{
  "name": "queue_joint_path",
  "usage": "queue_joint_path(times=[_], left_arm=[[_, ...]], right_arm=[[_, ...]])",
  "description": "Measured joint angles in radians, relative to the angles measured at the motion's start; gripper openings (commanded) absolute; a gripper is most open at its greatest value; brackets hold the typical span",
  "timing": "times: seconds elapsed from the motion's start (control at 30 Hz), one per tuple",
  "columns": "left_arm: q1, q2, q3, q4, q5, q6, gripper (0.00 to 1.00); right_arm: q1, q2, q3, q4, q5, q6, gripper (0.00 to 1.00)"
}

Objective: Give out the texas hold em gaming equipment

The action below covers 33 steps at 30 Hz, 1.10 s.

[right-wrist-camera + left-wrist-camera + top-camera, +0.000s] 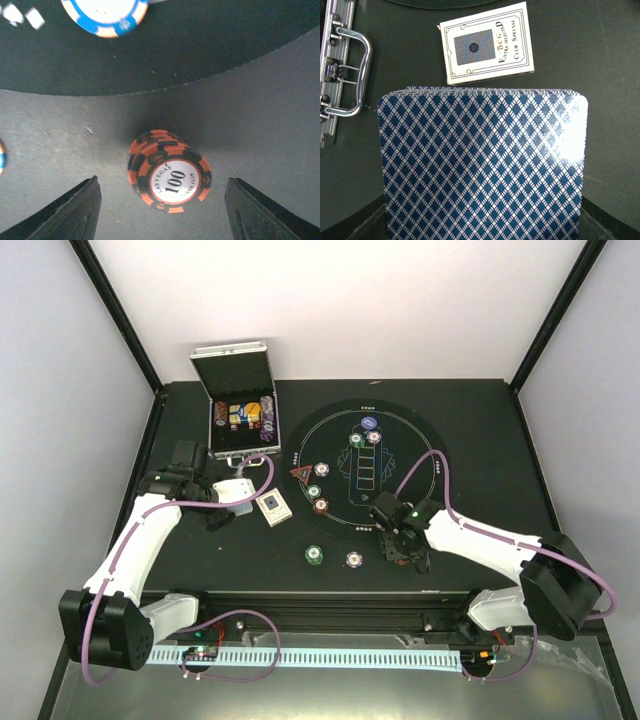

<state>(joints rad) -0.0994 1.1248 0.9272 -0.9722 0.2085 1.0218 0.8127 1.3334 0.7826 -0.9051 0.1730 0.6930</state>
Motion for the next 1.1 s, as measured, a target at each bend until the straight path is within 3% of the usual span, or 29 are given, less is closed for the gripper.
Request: queue_joint_path(times=[0.33, 0.9, 1.1], left_arm=[[0.000, 0.000, 0.000, 0.000, 0.000, 0.000, 0.02], [0.000, 0.000, 0.000, 0.000, 0.000, 0.008, 0.01], [0.000, 0.000, 0.000, 0.000, 0.000, 0.013, 0.02]], right_arm=[[-0.001, 0.026, -0.059, 0.050, -0.017, 0.024, 0.61], [-0.012, 0.048, -0.061, 0.068, -0.008, 0.021, 0.30], [-0.014, 0.043, -0.011, 0.023, 0.009, 0.019, 0.27]])
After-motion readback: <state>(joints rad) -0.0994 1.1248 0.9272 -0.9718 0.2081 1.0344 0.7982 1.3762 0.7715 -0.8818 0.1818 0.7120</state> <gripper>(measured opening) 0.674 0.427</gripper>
